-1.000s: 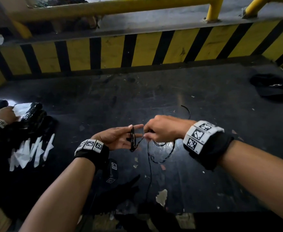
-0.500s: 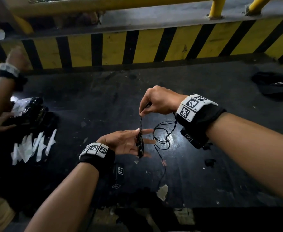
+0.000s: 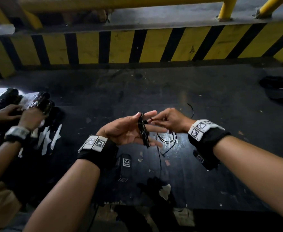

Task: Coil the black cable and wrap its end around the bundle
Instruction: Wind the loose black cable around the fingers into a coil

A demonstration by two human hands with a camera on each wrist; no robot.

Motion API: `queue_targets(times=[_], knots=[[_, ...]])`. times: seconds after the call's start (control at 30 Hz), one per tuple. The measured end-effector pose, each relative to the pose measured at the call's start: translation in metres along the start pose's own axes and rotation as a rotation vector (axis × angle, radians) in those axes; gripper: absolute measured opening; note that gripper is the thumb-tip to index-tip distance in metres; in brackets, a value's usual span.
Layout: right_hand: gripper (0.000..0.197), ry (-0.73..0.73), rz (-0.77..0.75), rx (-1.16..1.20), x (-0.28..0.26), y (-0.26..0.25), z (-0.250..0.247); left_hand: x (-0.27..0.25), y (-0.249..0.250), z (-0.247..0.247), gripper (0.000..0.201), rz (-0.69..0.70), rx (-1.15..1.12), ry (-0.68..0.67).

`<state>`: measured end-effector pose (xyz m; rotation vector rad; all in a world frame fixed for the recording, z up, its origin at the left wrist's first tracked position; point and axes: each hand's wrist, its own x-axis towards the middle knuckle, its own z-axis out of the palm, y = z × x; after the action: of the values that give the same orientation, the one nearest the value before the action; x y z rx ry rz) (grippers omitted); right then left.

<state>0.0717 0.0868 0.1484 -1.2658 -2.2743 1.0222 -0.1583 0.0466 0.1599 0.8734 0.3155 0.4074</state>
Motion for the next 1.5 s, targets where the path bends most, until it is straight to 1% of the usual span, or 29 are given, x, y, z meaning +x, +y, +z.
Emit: queue_targets(times=[0.07,0.1,0.17,0.23,0.3,0.37,0.43,0.5,0.6,0.7,0.77,0.9,1.0,1.1,1.17,1.3,1.4,1.5], knots=[[0.020,-0.028,0.022,0.042,-0.009,0.003,0.020,0.004,0.006,0.003,0.045,0.049,0.014,-0.008],[0.017,-0.051,0.029,0.062,-0.012,0.006,0.030,0.006,0.009,0.004,0.044,0.079,0.010,-0.011],[0.030,-0.079,0.047,0.093,-0.016,0.012,0.047,0.009,0.016,0.001,0.044,0.139,0.015,-0.031],[0.024,-0.090,0.033,0.058,-0.021,0.017,0.061,0.011,0.022,-0.006,0.046,0.169,0.035,-0.018],[0.021,-0.101,-0.004,0.035,-0.028,0.014,0.067,0.011,0.023,-0.017,0.049,0.165,0.052,0.039],[0.021,-0.127,-0.033,0.006,-0.031,0.009,0.067,0.011,0.020,-0.029,0.052,0.146,0.055,0.124],[0.025,-0.164,-0.045,-0.070,-0.033,0.002,0.066,0.011,0.016,-0.037,0.053,0.126,0.054,0.191],[0.027,-0.179,-0.037,-0.131,-0.033,-0.003,0.062,0.014,0.012,-0.043,0.051,0.102,0.068,0.245],[0.030,-0.191,0.015,-0.201,-0.032,-0.007,0.056,0.016,0.009,-0.052,0.053,0.074,0.087,0.327],[0.033,-0.189,0.019,-0.353,-0.032,-0.013,0.047,0.016,0.006,-0.055,0.065,-0.003,0.097,0.407],[0.030,-0.185,0.021,-0.432,-0.031,-0.019,0.038,0.015,0.002,-0.055,0.074,-0.073,0.104,0.445],[0.020,-0.225,-0.002,-0.524,-0.028,-0.043,0.006,0.009,-0.010,-0.060,0.078,-0.182,0.156,0.511],[0.018,-0.192,-0.041,-0.634,-0.018,-0.061,-0.019,0.009,-0.020,-0.054,0.069,-0.257,0.191,0.501],[0.017,-0.119,-0.070,-0.678,-0.002,-0.073,-0.042,0.012,-0.028,-0.047,0.073,-0.318,0.181,0.443],[0.016,-0.074,-0.056,-0.647,0.008,-0.077,-0.053,0.014,-0.030,-0.041,0.072,-0.302,0.137,0.417],[0.016,-0.023,0.002,-0.527,0.023,-0.072,-0.062,0.014,-0.030,-0.035,0.061,-0.267,0.092,0.378],[0.015,0.017,0.012,-0.476,0.031,-0.066,-0.060,0.010,-0.030,-0.034,0.063,-0.234,0.092,0.362],[0.014,0.057,0.003,-0.428,0.037,-0.059,-0.052,0.004,-0.030,-0.035,0.064,-0.210,0.036,0.366]])
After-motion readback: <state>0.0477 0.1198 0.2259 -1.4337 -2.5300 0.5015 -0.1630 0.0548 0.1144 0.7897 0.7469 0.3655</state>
